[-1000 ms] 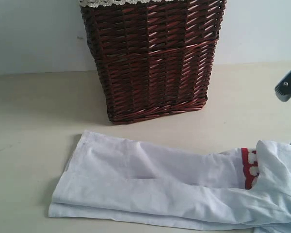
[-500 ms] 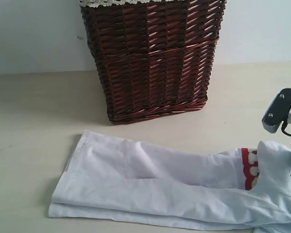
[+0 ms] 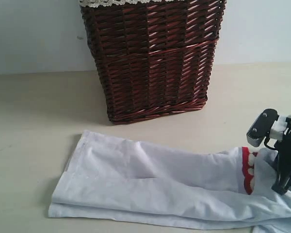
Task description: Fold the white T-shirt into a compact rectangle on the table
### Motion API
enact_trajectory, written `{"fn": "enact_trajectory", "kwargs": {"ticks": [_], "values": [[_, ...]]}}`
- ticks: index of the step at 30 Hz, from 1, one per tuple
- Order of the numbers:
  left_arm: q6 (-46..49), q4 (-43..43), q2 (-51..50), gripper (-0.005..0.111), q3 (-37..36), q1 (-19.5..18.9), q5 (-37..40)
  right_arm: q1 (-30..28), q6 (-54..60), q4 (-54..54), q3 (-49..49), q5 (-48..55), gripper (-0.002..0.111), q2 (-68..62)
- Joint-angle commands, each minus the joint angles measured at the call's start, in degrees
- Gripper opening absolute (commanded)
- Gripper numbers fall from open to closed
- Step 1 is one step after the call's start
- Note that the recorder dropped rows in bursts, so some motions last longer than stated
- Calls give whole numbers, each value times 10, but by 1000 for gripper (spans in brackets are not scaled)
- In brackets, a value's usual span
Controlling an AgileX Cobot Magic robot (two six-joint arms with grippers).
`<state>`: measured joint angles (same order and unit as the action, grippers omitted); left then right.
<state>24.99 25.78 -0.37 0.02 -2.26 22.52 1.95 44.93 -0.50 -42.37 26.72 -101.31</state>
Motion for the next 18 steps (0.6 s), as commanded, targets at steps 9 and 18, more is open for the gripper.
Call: {"fn": "enact_trajectory", "kwargs": {"ticks": [9, 18], "values": [[0, 1, 4, 11, 0, 1, -3, 48, 214, -264, 0, -66, 0, -66], [0, 1, 4, 11, 0, 1, -3, 69, 214, -275, 0, -63, 12, 27]]}}
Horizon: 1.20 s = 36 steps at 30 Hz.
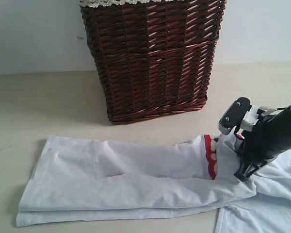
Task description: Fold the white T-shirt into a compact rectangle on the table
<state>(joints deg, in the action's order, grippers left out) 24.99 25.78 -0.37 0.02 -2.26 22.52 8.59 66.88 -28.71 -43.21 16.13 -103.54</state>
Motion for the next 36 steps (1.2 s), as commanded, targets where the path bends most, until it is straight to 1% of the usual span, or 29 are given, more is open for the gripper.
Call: {"fn": "enact_trajectory", "kwargs": {"ticks": [1, 5, 7, 9, 13, 16, 20, 22, 24, 29, 33, 34, 36], "values": [[0, 1, 4, 11, 0, 1, -3, 3, -17, 8, 9, 48, 14, 89], [0, 1, 4, 11, 0, 1, -3, 3, -56, 42, 9, 87, 15, 160], [0, 1, 4, 11, 0, 1, -3, 3, -84, 54, 9, 139, 15, 160], [0, 1, 4, 11, 0, 1, -3, 3, -85, 57, 10, 202, 15, 149], [0, 1, 4, 11, 0, 1, -3, 3, -141, 105, 12, 209, 15, 128], [0, 1, 4, 11, 0, 1, -3, 3, -216, 180, 12, 191, 14, 114], [0, 1, 4, 11, 0, 1, -3, 3, -366, 330, 12, 182, 8, 101], [0, 1, 4, 11, 0, 1, -3, 3, -423, 398, 12, 182, 6, 100], [0, 1, 4, 11, 0, 1, -3, 3, -454, 443, 12, 182, 6, 102], [0, 1, 4, 11, 0, 1, -3, 3, -466, 454, 12, 183, 6, 129], [0, 1, 4, 11, 0, 1, -3, 4, -462, 447, 12, 177, 7, 197], [0, 1, 4, 11, 0, 1, -3, 4, -450, 440, 12, 174, 8, 215], [0, 1, 4, 11, 0, 1, -3, 4, -390, 407, 12, 172, 14, 261]]}}
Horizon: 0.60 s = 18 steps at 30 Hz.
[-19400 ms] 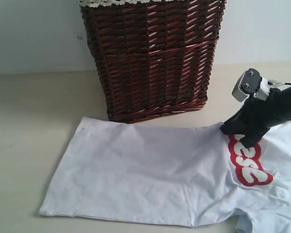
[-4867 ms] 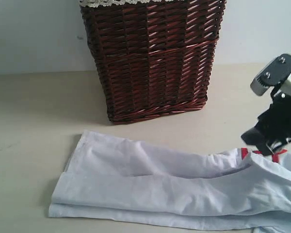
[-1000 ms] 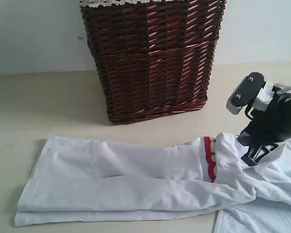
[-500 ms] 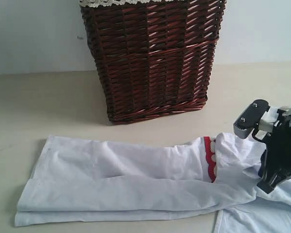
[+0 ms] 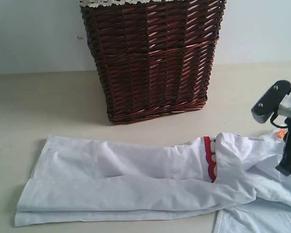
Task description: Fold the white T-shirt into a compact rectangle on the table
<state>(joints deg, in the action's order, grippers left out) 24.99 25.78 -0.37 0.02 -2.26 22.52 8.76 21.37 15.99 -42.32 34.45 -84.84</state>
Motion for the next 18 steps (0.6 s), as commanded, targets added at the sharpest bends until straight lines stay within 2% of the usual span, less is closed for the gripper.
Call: {"fn": "enact_trajectory", "kwargs": {"ticks": [1, 5, 7, 8, 10, 13, 18], "values": [[0, 1, 4, 11, 0, 1, -3, 2, 103, -62, 3, -11, 17, 95], [0, 1, 4, 11, 0, 1, -3, 2, 413, -258, 3, 66, 38, 158], [0, 1, 4, 11, 0, 1, -3, 2, 585, -389, 5, 181, 51, 171], [0, 1, 4, 11, 0, 1, -3, 2, 636, -441, 8, 234, 56, 171], [0, 1, 4, 11, 0, 1, -3, 2, 733, -523, 24, 345, 59, 166], [0, 1, 4, 11, 0, 1, -3, 2, 770, -549, 44, 355, 59, 138], [0, 1, 4, 11, 0, 1, -3, 2, 725, -452, 50, 355, 59, 36]]}}
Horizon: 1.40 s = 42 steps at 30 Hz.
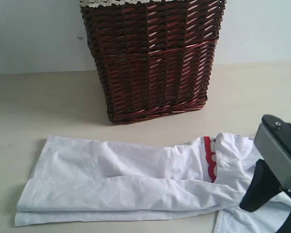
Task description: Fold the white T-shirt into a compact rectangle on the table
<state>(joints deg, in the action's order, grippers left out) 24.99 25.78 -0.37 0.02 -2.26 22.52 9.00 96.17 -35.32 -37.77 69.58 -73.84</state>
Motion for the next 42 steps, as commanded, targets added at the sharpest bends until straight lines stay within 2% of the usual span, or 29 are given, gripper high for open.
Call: {"fn": "enact_trajectory", "kwargs": {"ticks": [1, 6, 11, 27, 31, 35, 42], "values": [[0, 1, 4, 11, 0, 1, -3, 0, -38, 80, 4, 4, 59, -92], [0, 1, 4, 11, 0, 1, -3, 0, -74, 133, 17, -14, 59, -153], [0, 1, 4, 11, 0, 1, -3, 0, -49, 133, 65, -56, 59, -156], [0, 1, 4, 11, 0, 1, -3, 0, 113, 133, 190, -349, 59, -156], [0, 1, 4, 11, 0, 1, -3, 0, 117, 134, 201, -379, 52, -156], [0, 1, 4, 11, 0, 1, -3, 0, 117, 150, 205, -398, 37, -163], [0, 1, 4, 11, 0, 1, -3, 0, 96, 183, 208, -399, 20, -184]]}}
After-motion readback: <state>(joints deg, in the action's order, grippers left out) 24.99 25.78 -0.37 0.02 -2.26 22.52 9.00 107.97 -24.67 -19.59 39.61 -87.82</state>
